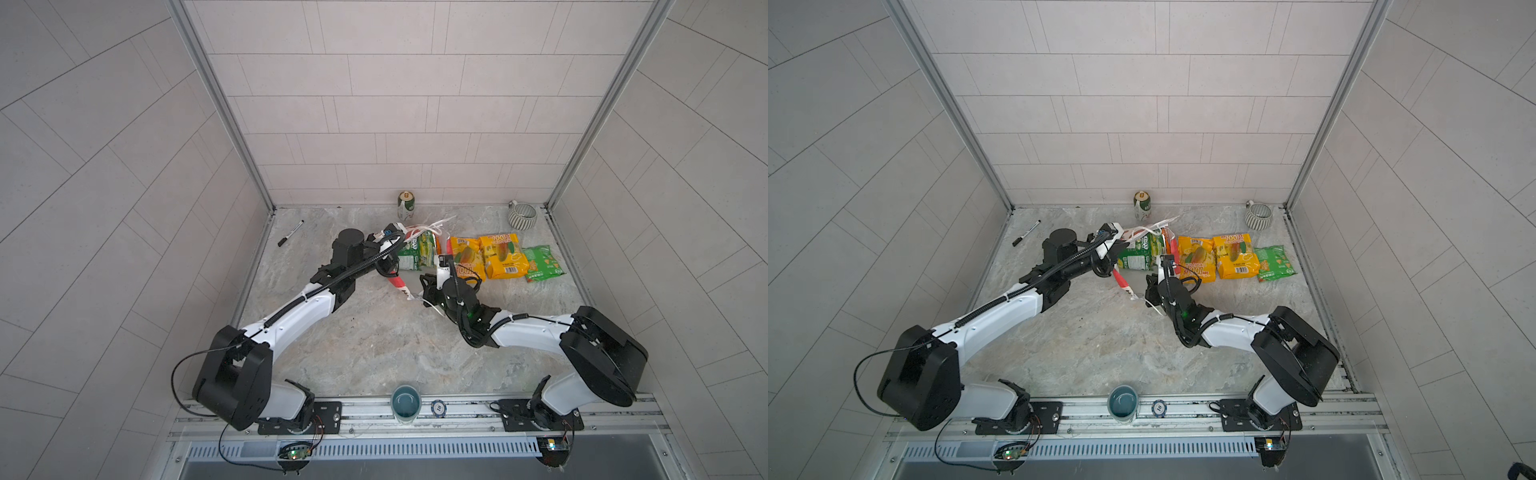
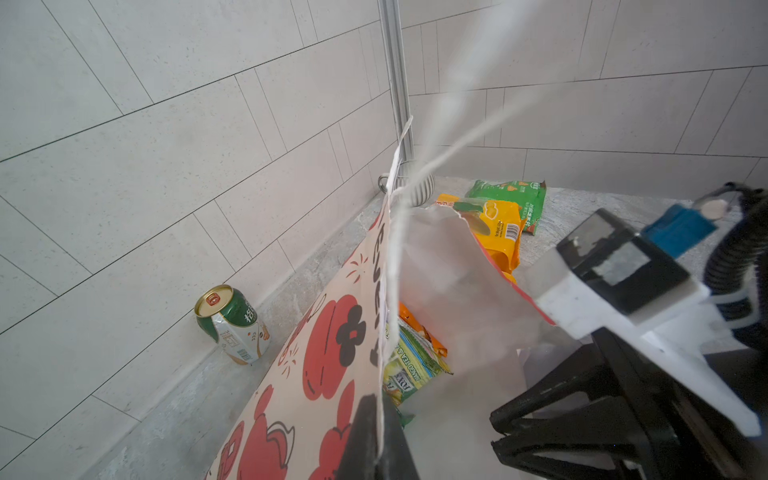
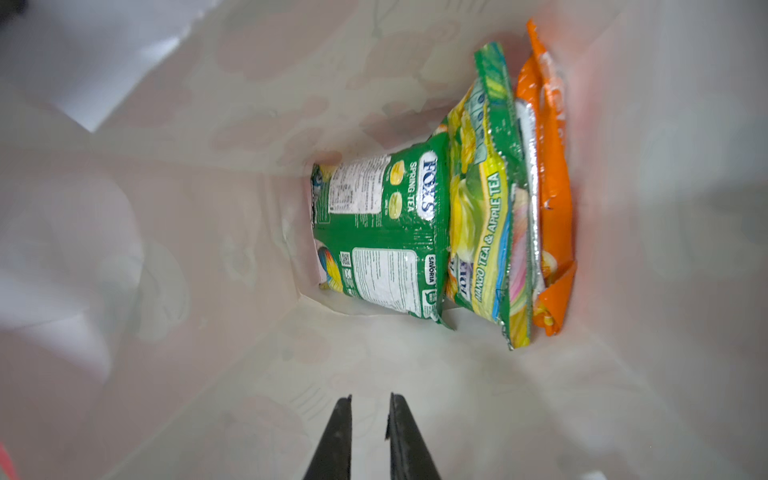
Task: Take the snacks out of the paper bag
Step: 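Move the right gripper over the paper bag opening beside the left gripper, then lower the right gripper into the bag toward the green Fox's packs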
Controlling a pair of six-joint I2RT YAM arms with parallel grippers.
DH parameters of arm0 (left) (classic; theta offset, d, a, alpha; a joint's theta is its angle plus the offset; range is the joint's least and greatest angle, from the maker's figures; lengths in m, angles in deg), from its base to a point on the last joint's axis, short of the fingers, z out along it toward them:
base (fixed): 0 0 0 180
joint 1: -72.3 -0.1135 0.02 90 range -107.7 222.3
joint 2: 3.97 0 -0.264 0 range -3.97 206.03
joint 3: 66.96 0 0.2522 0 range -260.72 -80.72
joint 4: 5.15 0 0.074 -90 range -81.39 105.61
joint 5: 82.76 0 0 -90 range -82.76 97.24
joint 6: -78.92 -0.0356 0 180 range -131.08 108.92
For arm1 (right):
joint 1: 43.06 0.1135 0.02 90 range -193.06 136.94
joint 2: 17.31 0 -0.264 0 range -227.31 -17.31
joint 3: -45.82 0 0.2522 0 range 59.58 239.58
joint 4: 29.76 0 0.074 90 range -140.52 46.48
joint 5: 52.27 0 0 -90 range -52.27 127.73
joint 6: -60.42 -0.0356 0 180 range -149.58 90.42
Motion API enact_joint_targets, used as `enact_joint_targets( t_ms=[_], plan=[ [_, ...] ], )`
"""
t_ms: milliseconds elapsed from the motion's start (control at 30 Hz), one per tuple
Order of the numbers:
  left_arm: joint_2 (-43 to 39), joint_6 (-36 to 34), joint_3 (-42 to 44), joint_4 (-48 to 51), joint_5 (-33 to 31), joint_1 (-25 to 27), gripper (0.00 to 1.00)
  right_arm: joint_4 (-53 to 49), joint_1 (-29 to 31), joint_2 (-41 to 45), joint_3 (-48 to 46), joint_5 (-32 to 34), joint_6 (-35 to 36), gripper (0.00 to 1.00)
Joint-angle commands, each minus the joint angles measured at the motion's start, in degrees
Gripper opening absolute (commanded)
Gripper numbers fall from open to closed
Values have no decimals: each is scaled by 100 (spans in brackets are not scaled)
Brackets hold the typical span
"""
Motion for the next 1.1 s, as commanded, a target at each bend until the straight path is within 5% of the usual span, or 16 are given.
enact_joint_targets(
  t_ms=[0, 667, 1067],
  plan=[
    [101, 37, -176, -12, 85, 31, 0, 368, 25, 128, -180, 190, -138, 19],
    [-73, -415, 82, -71, 634, 32, 0, -1751, -389, -195, 1679, 145, 321, 26],
    [-47, -446, 110, -126, 646, 31, 0, -2482, -652, -655, 2046, 809, 373, 45]
  ],
)
